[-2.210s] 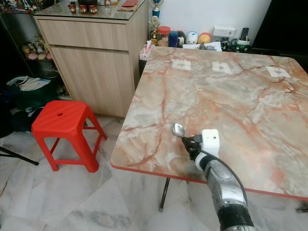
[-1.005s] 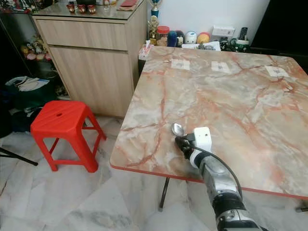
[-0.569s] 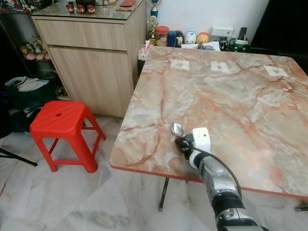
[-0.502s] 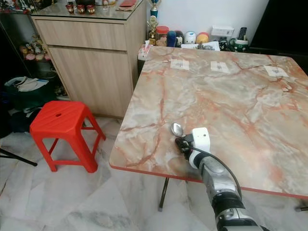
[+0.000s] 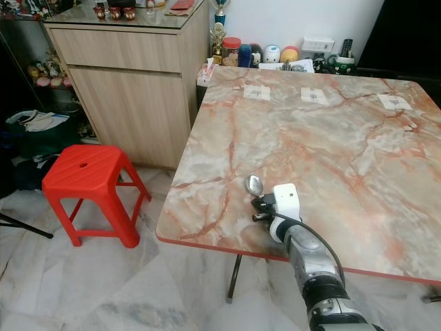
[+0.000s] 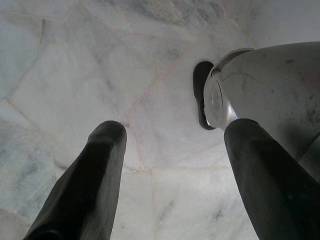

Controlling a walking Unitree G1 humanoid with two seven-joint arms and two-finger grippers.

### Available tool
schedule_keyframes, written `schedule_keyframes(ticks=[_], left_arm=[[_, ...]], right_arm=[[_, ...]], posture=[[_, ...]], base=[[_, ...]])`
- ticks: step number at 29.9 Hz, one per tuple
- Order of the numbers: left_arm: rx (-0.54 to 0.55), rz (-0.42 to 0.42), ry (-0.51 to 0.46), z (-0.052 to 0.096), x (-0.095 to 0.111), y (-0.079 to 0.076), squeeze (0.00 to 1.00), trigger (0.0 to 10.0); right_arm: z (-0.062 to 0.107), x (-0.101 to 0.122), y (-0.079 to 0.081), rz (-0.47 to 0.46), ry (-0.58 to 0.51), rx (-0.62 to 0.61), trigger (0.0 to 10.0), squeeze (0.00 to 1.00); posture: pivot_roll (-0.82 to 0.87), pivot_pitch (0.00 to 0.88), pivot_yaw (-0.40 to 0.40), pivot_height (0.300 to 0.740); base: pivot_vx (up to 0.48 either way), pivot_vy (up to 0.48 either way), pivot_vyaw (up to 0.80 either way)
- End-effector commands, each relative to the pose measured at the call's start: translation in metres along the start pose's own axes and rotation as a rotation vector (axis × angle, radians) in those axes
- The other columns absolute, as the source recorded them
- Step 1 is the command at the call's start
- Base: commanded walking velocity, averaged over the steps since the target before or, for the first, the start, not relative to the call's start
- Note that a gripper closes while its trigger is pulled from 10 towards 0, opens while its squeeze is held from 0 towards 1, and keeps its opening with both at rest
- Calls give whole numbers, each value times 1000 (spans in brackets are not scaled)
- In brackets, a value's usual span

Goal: Setting the table

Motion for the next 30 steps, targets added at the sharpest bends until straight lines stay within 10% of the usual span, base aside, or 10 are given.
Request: schedule_keyframes(ticks=[1, 14, 16, 18, 20, 30], left_arm=[[7, 7, 39, 3, -12, 2, 0, 10000], [6, 2, 43, 4, -13, 2, 0, 10000], [5, 0, 43, 4, -14, 2, 0, 10000], [5, -1, 43, 4, -14, 2, 0, 10000], [5, -6, 44, 4, -15, 2, 0, 10000], [-3, -20, 50, 4, -16, 0, 0, 10000]], right_arm=[[1, -19, 11, -5, 76, 32, 0, 0], [0, -13, 10, 54, 14, -43, 0, 0], [1, -6, 7, 39, -34, -86, 1608, 0], [2, 1, 5, 88, -70, -126, 10000, 0], [7, 20, 1, 201, -163, -199, 10000, 0], [28, 55, -2, 145, -394, -291, 10000, 0]], posture=[[80, 125, -34, 740], [78, 99, -34, 740], [81, 93, -36, 740], [79, 88, -36, 740], [81, 82, -35, 740], [60, 59, -40, 740]], base=[[0, 0, 0], [0, 0, 0], [0, 0, 0], [0, 0, 0], [0, 0, 0], [0, 0, 0]])
Point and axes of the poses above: a point about 5 cm out from each wrist's last joint towards the gripper, its own z axis pointing back from the gripper into the wrist, its own x axis along the axis of the wrist's last joint, y = z × x, the point moved 3 cm from there along -z, pointing out of the wrist towards the gripper, and after that the axes turned 10 degrees about z, right-handed, at the moved point
